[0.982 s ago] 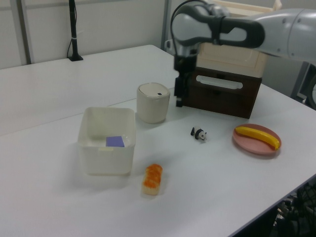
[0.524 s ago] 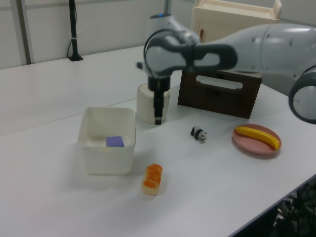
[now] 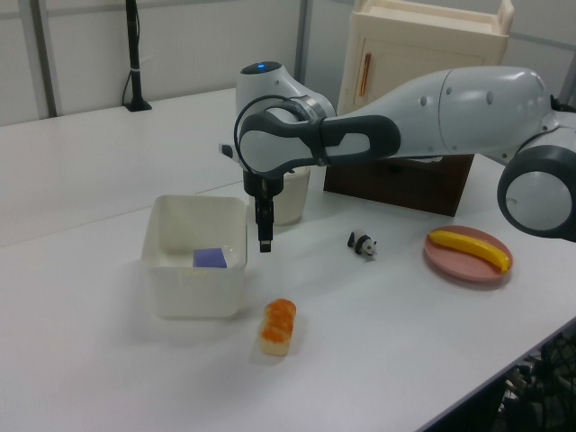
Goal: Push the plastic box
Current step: 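Lower the gripper against the box wall and push it away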
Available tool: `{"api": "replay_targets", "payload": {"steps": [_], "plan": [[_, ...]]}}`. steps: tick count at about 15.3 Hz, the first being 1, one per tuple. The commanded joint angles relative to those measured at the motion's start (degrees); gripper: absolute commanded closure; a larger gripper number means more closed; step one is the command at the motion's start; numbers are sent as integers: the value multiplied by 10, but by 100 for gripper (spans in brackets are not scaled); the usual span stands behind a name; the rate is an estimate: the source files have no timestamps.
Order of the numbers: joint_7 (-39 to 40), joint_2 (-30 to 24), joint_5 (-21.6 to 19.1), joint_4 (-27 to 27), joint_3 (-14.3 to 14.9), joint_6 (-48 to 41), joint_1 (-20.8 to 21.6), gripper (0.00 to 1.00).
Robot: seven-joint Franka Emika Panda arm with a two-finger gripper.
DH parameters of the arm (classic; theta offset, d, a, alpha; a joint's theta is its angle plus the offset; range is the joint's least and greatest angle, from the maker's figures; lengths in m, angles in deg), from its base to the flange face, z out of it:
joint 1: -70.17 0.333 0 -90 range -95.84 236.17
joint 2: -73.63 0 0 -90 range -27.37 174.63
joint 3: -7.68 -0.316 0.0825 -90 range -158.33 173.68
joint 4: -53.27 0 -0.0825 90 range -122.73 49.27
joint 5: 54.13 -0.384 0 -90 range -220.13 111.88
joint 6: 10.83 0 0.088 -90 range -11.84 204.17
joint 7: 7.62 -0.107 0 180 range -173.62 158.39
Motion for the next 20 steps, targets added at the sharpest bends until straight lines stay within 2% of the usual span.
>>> {"api": "replay_targets", "payload": {"steps": [1, 7, 9, 13, 16, 18, 20], "plan": [[-47, 13, 1, 8, 7, 31, 40, 0], [-107, 41, 2, 12, 7, 92, 65, 0], [-122, 51, 2, 32, 6, 91, 66, 0], [-123, 34, -3, 33, 6, 85, 55, 0], [-146, -13, -8, 17, 4, 53, 27, 0], [-182, -40, -9, 17, -2, 7, -7, 0], [-246, -65, -9, 21, -23, -38, -58, 0]]}}
